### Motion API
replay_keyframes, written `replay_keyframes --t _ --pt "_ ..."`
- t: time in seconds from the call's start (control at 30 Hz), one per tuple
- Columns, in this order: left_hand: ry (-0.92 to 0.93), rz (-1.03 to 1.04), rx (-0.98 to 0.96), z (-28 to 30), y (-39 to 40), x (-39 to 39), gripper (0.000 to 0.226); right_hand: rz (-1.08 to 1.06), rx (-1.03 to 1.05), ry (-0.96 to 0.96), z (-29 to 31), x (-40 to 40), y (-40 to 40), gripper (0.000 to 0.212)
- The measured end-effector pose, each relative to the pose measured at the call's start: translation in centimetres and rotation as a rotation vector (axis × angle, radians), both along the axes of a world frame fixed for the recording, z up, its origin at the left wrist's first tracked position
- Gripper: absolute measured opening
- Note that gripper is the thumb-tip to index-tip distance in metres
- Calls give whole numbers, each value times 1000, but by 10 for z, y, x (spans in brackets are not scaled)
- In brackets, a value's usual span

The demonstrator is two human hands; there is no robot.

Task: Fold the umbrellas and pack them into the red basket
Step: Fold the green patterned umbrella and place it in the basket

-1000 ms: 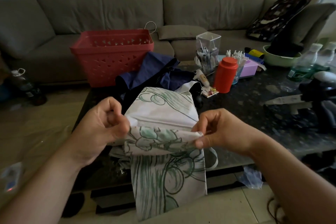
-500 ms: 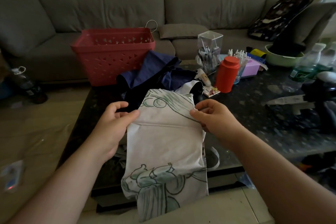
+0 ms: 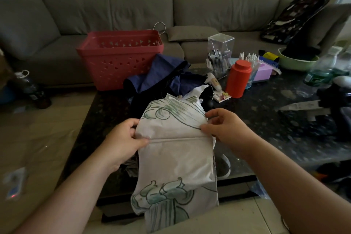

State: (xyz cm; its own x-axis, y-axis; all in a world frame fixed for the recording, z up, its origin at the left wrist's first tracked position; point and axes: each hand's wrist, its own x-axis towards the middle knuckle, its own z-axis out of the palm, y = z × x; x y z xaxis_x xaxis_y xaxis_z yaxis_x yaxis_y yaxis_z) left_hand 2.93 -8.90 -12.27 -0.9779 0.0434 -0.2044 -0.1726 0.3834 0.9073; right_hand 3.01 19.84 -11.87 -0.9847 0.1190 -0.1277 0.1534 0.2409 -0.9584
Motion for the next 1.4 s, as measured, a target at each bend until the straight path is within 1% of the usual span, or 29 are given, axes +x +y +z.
replay_keyframes --t 0.1,0.17,0.27,0.3,0.37,0.43,0.5,0.57,0.63,0.7,0.77,0.83,0.9,0.97,1.03,1.07,1.13,1.2,1.3,1.4 --pt "-11 21 43 1 4 -2 46 -29 -6 30 -5 -6 -3 36" --pt "-32 52 98 5 7 -7 42 -23 -65 19 -7 -11 -5 41" --pt "-32 144 286 12 15 -20 15 2 -131 -54 -3 -17 -6 29" --pt "-21 171 332 13 18 -23 9 -9 -124 -74 -1 -18 -7 25" --pt "-17 174 372 13 21 -29 7 -69 -116 -71 0 -22 -7 22" --pt "-23 117 375 13 19 -31 11 -79 -151 -8 6 -22 -8 19" --pt "-15 54 368 12 13 -29 24 12 -222 94 16 -16 -7 19" --pt "-13 -23 367 14 5 -26 40 149 -311 145 27 -6 -6 33" --pt "-22 -135 378 17 -2 -21 51 227 -334 140 31 0 -4 47" --pt "-31 -218 422 19 -7 -17 52 239 -323 145 29 2 -7 49" --pt "13 -227 475 23 -4 -13 42 213 -307 180 27 3 -13 48" --pt "132 -147 509 27 3 -11 27 173 -286 221 27 5 -17 49" --pt "265 0 521 32 9 -9 10 161 -312 250 29 9 -20 41" --pt "355 118 527 37 11 -8 17 172 -348 277 33 13 -22 33" --pt "396 174 562 43 11 -5 23 170 -371 310 37 18 -24 28" --pt "404 207 584 47 11 -3 22 155 -366 327 38 19 -24 29" --pt "415 266 612 51 11 -1 14 121 -301 370 39 20 -23 30" --pt "430 239 579 52 11 1 13 110 -245 416 40 22 -22 26" --pt "405 204 481 52 10 5 19 87 -185 471 42 26 -20 23" --pt "451 200 432 53 11 10 27 74 -165 503 40 27 -19 19"
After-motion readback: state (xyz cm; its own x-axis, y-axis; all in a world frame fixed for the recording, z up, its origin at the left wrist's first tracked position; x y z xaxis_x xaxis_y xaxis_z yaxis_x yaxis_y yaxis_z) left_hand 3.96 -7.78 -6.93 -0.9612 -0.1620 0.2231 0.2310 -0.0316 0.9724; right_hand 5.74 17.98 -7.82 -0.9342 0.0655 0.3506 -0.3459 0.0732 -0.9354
